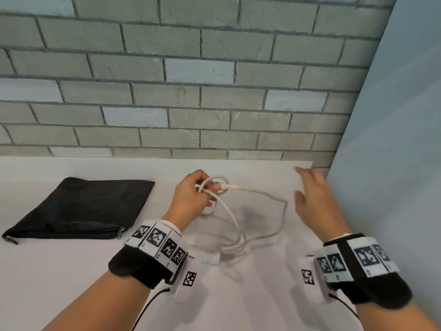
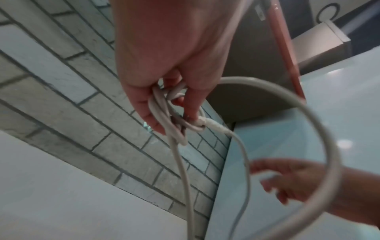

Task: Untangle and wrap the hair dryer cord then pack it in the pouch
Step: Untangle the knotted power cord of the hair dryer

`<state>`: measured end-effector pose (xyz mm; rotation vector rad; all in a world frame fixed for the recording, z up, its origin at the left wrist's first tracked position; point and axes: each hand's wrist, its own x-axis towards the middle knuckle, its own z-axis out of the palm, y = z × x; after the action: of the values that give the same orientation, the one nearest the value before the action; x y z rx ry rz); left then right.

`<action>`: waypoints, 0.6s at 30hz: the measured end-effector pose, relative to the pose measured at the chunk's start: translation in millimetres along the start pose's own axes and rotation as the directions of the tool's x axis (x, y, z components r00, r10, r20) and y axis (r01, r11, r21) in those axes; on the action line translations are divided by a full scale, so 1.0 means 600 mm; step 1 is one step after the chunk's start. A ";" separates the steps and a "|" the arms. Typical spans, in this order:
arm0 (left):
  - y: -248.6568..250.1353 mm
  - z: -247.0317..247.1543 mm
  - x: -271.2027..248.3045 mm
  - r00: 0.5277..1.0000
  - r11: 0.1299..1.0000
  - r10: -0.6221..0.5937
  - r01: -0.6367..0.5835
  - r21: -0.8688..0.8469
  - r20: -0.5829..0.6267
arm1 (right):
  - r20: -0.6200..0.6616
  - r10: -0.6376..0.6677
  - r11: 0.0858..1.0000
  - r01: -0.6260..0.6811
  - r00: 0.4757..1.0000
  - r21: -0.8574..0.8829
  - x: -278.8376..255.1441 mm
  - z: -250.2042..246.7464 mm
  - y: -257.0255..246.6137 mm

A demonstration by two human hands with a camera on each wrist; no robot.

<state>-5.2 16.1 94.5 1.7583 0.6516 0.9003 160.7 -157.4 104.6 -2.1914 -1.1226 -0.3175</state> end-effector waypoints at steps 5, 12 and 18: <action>0.009 0.023 -0.011 0.992 0.990 0.123 -0.122 0.069 -0.014 | 0.295 -0.292 0.956 0.283 0.910 0.075 -0.002 0.035 -0.091; 0.015 0.021 -0.024 0.990 0.989 0.138 -0.137 0.060 -0.009 | 0.031 -0.381 0.914 0.371 0.924 0.161 -0.003 0.044 -0.100; 0.013 -0.001 -0.014 0.975 0.978 -0.100 0.133 -0.159 0.200 | 0.188 -0.349 0.839 0.217 0.918 0.499 -0.015 0.015 -0.061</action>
<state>-10.4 7.5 99.8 1.6105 0.5300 0.6761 125.6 -142.1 109.3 -1.6637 -1.5060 0.1365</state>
